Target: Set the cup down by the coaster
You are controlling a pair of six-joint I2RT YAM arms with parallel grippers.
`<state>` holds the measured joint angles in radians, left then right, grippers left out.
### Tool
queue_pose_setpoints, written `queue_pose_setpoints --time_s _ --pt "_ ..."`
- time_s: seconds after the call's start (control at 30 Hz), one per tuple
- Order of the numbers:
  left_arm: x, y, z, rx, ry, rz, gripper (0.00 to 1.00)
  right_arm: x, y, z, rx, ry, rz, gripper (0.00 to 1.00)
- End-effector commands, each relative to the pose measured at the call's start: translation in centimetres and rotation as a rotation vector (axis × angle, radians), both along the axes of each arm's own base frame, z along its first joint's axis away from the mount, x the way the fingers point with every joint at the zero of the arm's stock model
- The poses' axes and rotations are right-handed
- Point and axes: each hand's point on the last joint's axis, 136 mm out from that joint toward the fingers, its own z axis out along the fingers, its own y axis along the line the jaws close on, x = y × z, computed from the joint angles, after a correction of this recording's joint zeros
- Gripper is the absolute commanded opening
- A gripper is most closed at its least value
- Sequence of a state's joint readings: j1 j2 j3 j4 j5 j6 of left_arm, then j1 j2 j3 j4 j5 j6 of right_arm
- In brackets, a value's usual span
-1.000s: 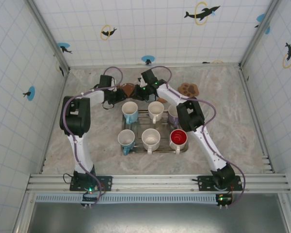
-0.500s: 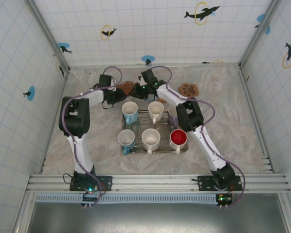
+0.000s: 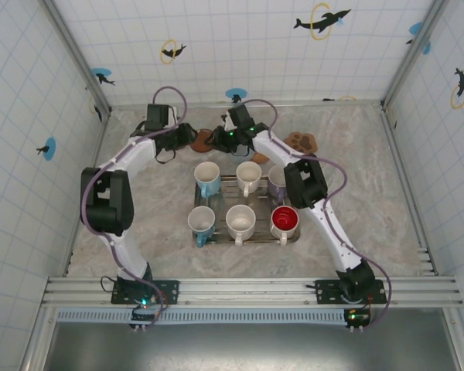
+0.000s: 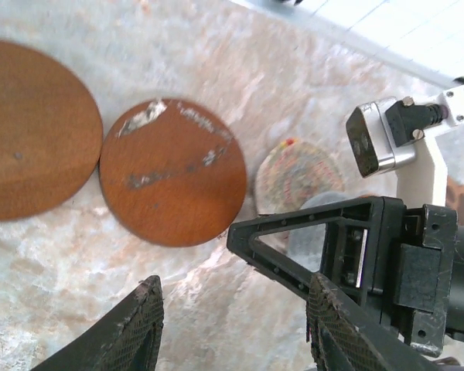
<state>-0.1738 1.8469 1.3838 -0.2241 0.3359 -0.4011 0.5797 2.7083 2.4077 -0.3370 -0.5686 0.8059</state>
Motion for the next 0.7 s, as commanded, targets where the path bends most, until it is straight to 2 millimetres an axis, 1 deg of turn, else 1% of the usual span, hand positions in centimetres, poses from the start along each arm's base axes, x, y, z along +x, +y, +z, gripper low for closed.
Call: queue_pose_setpoints --time_s 0.0,0.13,0.23,0.37,0.47,0.53,0.6,0.67 --pt "0.0 0.1 3.5 -0.004 -0.060 -0.008 0.51 0.5 -0.7 11.5 0.106 -0.177 0.038 0.44" --pt "0.4 -1.2 5.6 0.006 -0.119 -0.050 0.51 0.3 -3.8 13.6 0.020 -0.235 0.049 0.47" --pt "1.0 -2.3 6.0 0.033 -0.122 -0.084 0.51 0.3 -7.3 13.8 -0.102 -0.266 0.041 0.47" --pt "2.1 -4.5 5.5 0.068 -0.116 -0.137 0.49 0.5 -13.0 12.2 -0.279 -0.259 0.005 0.44" --pt "2.9 -6.3 4.5 0.095 -0.107 -0.182 0.48 0.2 -16.9 10.2 -0.404 -0.227 -0.012 0.41" --pt "3.5 -7.5 3.5 0.110 -0.090 -0.211 0.47 0.0 -19.2 8.9 -0.471 -0.200 -0.021 0.37" --pt "4.1 -8.8 2.6 0.131 -0.078 -0.241 0.45 -0.3 -21.1 7.5 -0.522 -0.168 -0.027 0.29" --pt "4.6 -9.8 1.7 0.150 -0.062 -0.262 0.45 -0.5 -22.4 6.2 -0.555 -0.144 -0.029 0.20"
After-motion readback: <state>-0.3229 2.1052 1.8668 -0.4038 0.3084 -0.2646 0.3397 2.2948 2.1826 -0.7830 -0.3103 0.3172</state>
